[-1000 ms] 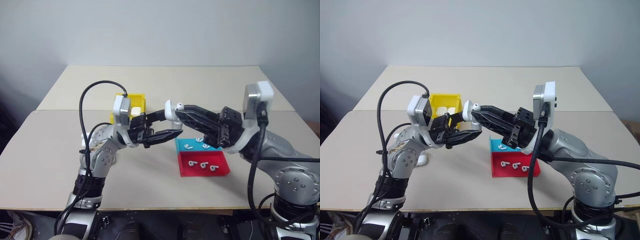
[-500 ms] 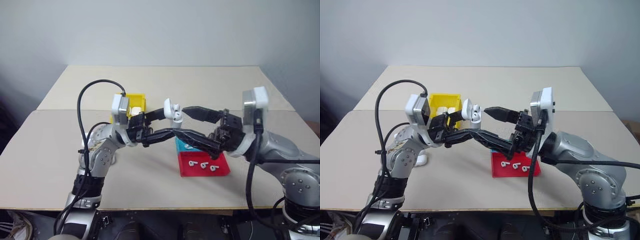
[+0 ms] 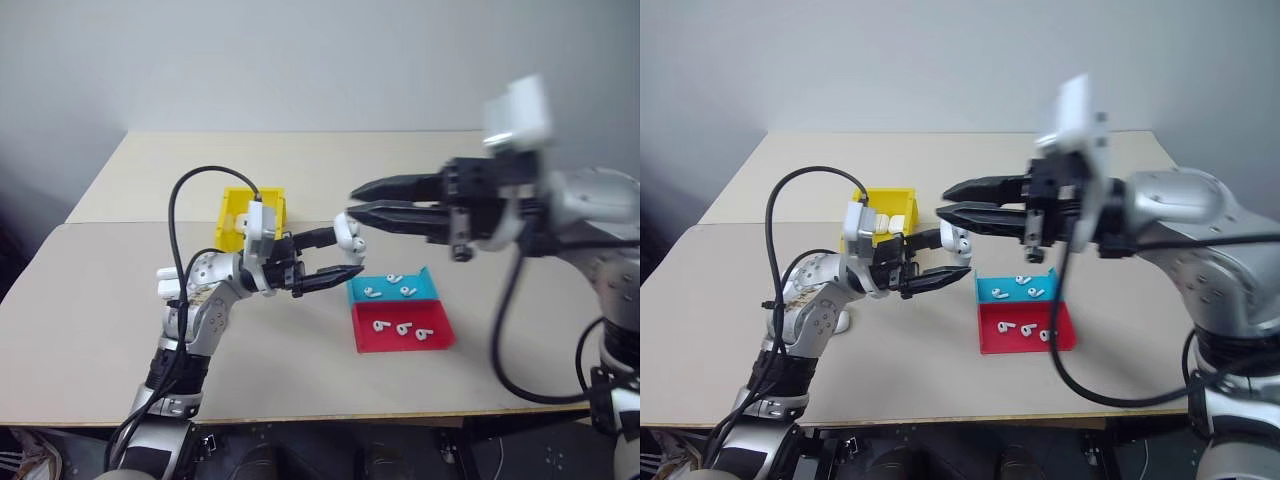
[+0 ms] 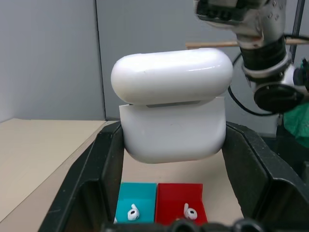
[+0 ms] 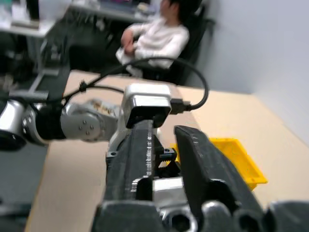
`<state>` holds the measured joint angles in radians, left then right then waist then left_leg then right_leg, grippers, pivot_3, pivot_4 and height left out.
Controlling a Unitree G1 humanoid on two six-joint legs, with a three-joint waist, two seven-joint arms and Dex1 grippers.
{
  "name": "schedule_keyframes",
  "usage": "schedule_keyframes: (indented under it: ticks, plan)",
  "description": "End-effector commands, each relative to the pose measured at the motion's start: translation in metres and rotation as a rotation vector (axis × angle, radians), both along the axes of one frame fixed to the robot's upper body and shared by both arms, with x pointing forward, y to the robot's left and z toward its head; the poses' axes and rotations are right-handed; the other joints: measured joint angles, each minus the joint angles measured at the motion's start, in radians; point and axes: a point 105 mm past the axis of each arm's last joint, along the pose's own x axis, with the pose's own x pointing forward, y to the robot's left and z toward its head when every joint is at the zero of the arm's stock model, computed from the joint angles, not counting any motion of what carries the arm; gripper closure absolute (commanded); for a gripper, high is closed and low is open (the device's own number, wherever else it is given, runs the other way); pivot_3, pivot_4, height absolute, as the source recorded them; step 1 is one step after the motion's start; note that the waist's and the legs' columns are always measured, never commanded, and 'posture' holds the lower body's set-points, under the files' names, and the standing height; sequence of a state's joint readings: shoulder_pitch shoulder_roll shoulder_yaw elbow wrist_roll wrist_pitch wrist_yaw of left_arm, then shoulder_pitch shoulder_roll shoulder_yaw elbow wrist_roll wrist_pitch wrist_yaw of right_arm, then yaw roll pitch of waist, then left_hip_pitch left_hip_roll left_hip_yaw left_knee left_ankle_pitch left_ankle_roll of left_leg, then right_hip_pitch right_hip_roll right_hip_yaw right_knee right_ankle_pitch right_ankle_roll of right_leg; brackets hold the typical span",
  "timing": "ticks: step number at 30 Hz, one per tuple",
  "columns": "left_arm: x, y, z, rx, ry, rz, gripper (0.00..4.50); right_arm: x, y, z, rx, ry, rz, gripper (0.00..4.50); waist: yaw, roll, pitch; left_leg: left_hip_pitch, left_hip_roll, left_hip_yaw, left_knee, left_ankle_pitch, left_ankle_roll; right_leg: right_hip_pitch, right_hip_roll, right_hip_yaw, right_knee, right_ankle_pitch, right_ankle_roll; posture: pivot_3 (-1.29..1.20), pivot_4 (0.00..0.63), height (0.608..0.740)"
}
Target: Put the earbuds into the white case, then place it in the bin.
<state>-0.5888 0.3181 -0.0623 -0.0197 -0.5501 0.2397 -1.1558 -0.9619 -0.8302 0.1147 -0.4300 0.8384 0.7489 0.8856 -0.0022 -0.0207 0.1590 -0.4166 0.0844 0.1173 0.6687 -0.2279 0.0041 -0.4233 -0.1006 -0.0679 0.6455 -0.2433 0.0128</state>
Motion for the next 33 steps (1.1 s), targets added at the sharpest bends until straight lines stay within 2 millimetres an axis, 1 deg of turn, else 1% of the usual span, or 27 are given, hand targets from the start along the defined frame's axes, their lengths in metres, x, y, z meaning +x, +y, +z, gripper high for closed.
schedule_keyframes:
  ticks: [1,4,7,11,13,15,17,19,20,21,22,24,26,27,30,33]
  plan:
    - [0.004,-0.003,0.009,0.007,-0.064,0.049,1.73,0.005,0.011,0.002,-0.108,-0.081,0.022,4.46,0.003,0.0,0.0,0.0,0.0,0.0,0.0,0.0,0.0,0.0,0.0,0.0,0.0,0.0,0.0,0.0,0.15,0.74]
    - [0.006,-0.001,0.013,-0.005,-0.067,0.058,1.73,0.016,0.019,-0.004,-0.191,-0.119,0.007,4.46,0.006,0.0,0.0,0.0,0.0,0.001,0.001,0.0,0.0,0.0,-0.001,0.0,0.0,0.0,0.0,0.0,0.15,0.74]
    - [0.006,0.0,0.014,-0.006,-0.071,0.068,1.73,0.024,0.016,-0.011,-0.271,-0.156,-0.013,4.46,0.011,0.0,0.0,-0.001,0.0,0.001,0.002,0.0,0.0,0.0,-0.001,-0.001,0.0,0.0,0.0,0.0,0.15,0.74]
    - [0.002,0.006,0.023,-0.06,-0.085,0.088,1.73,0.033,-0.001,-0.018,-0.312,-0.144,-0.056,4.46,0.014,0.0,0.0,-0.002,0.0,0.001,0.002,0.0,0.0,0.0,-0.001,-0.001,0.0,0.0,0.0,0.0,0.15,0.74]
    - [0.0,0.01,0.029,-0.09,-0.09,0.107,1.73,0.04,-0.011,-0.017,-0.292,-0.13,-0.111,4.46,0.014,0.0,0.0,-0.002,0.0,0.001,0.003,0.0,0.0,0.0,-0.001,-0.001,0.0,0.0,0.0,0.0,0.15,0.74]
    - [0.0,0.014,0.031,-0.099,-0.096,0.14,1.73,0.042,-0.018,-0.011,-0.241,-0.101,-0.148,4.46,0.013,0.0,0.0,-0.002,0.0,0.001,0.003,0.0,0.0,0.0,-0.001,-0.001,0.0,0.0,0.0,0.0,0.15,0.74]
    - [0.003,0.022,0.031,-0.11,-0.093,0.222,1.73,0.039,-0.023,0.003,-0.103,-0.06,-0.161,4.46,0.012,0.0,0.0,-0.002,0.0,0.001,0.003,0.0,0.0,0.0,-0.001,-0.001,0.0,0.0,0.0,0.0,0.15,0.74]
    - [0.01,0.029,0.033,-0.13,-0.073,0.328,1.73,0.039,-0.028,0.021,0.069,-0.039,-0.209,4.46,0.013,0.0,0.0,-0.001,0.0,0.0,0.003,0.0,0.0,0.0,-0.001,-0.001,0.001,0.0,0.0,0.0,0.15,0.74]
    - [0.018,0.034,0.036,-0.151,-0.061,0.411,1.73,0.041,-0.034,0.031,0.181,-0.016,-0.237,4.46,0.013,0.0,0.0,-0.001,0.0,0.0,0.003,0.0,0.0,0.0,-0.001,-0.002,0.001,0.0,0.0,0.0,0.15,0.74]
    - [0.024,0.039,0.038,-0.173,-0.048,0.488,1.73,0.042,-0.041,0.036,0.275,0.018,-0.265,4.46,0.013,0.0,0.0,-0.001,0.0,0.0,0.003,0.0,0.0,0.0,-0.001,-0.001,0.001,0.0,0.0,0.0,0.15,0.74]
    - [0.03,0.045,0.041,-0.199,-0.038,0.564,1.73,0.043,-0.048,0.038,0.345,0.05,-0.296,4.46,0.014,0.0,0.0,-0.001,0.0,0.0,0.003,0.0,0.0,0.001,-0.001,-0.002,0.001,0.0,0.0,0.0,0.15,0.74]
    - [0.054,0.067,0.046,-0.247,0.016,0.817,1.73,0.045,-0.065,0.012,0.371,0.104,-0.401,4.46,0.024,-0.001,0.0,-0.001,-0.001,-0.002,0.003,0.0,0.0,0.004,-0.002,-0.004,0.0,0.0,0.0,0.0,0.15,0.74]
    - [0.072,0.083,0.042,-0.24,0.055,1.0,1.73,0.041,-0.068,-0.014,0.324,0.126,-0.458,4.46,0.035,-0.001,-0.001,-0.002,-0.001,-0.002,0.003,0.0,0.001,0.004,-0.003,-0.005,-0.001,0.001,0.001,0.0,0.15,0.74]
    - [0.076,0.086,0.039,-0.226,0.067,1.042,1.73,0.04,-0.068,-0.019,0.311,0.132,-0.469,4.46,0.035,-0.001,-0.001,-0.002,-0.001,-0.003,0.005,-0.001,0.002,0.004,-0.003,-0.005,-0.002,0.001,0.001,0.0,0.15,0.74]
    - [0.095,0.091,0.02,-0.108,0.095,1.168,1.73,0.041,-0.068,-0.039,0.234,0.109,-0.522,4.46,0.028,-0.001,-0.001,-0.004,-0.003,-0.001,0.005,-0.001,0.002,0.0,-0.005,-0.002,0.001,0.002,0.002,0.0,0.15,0.74]
    - [0.109,0.088,0.007,-0.041,0.116,1.206,1.73,0.041,-0.067,-0.045,0.224,0.117,-0.537,4.46,0.025,-0.001,-0.001,-0.004,-0.003,-0.001,0.005,-0.001,0.002,0.001,-0.004,-0.003,0.0,0.001,0.002,0.0,0.15,0.74]
